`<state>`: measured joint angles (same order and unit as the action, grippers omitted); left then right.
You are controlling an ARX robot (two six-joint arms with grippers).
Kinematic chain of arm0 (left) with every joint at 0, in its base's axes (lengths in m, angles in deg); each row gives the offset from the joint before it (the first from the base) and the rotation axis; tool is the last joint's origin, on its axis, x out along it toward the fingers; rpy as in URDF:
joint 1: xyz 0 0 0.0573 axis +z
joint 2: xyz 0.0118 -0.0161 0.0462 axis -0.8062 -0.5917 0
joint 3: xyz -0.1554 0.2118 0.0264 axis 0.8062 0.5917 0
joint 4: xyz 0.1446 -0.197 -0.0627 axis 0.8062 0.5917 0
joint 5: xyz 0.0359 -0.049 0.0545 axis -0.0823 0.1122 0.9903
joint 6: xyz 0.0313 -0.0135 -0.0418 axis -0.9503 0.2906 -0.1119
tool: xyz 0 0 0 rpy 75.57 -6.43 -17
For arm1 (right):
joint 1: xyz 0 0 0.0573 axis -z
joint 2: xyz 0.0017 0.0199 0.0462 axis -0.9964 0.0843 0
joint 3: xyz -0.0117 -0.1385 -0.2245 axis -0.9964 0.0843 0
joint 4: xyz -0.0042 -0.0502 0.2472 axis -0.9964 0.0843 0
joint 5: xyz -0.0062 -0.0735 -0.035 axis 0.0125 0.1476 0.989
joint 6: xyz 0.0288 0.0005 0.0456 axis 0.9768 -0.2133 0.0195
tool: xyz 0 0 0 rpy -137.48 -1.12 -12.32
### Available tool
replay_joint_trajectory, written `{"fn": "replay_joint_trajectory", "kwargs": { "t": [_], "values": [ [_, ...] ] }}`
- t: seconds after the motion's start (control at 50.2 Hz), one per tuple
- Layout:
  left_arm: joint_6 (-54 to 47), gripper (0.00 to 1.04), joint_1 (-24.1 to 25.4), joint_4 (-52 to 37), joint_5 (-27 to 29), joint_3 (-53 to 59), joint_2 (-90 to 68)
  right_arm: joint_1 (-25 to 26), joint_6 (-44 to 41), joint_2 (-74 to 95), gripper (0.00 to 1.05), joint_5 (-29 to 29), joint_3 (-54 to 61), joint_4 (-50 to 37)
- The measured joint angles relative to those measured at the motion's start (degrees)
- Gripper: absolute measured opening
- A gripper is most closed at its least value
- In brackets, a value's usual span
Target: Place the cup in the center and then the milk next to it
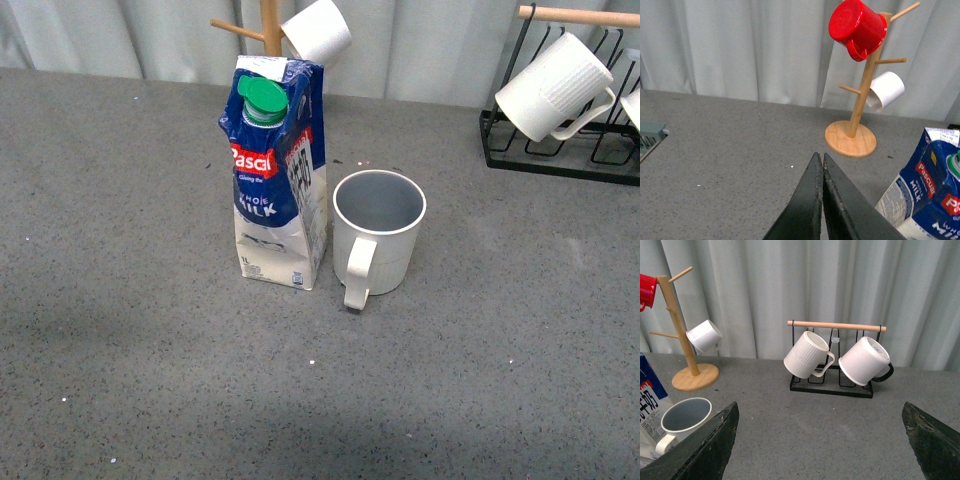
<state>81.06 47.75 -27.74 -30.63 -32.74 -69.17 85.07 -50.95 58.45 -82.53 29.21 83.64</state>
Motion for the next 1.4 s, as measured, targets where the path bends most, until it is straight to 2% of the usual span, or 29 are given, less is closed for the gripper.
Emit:
{"fn": "replay_joint_trajectory", "kwargs": {
  "t": [0.159, 0.199, 0.319, 0.678, 1.395],
  "values": [
    [-0.2, 0.04, 1.6, 4.9, -1.6, 4.1, 8.8, 0.0, 0.0, 0.0, 0.95, 0.0, 0.0, 0.0],
    [-0.3, 0.04, 3.6, 6.5, -4.7, 5.0, 11.2, 0.0, 0.0, 0.0, 0.95, 0.0, 0.0, 0.0],
    [-0.3, 0.04, 5.7, 10.4, -5.4, 6.6, 16.9, 0.0, 0.0, 0.0, 0.95, 0.0, 0.0, 0.0],
    [-0.3, 0.04, 5.8, 24.6, -5.8, 9.2, 34.3, 0.0, 0.0, 0.0, 0.95, 0.0, 0.0, 0.0],
    [-0.3, 0.04, 5.8, 47.4, -5.8, 9.2, 58.7, 0.0, 0.0, 0.0, 0.95, 0.0, 0.0, 0.0]
  ]
}}
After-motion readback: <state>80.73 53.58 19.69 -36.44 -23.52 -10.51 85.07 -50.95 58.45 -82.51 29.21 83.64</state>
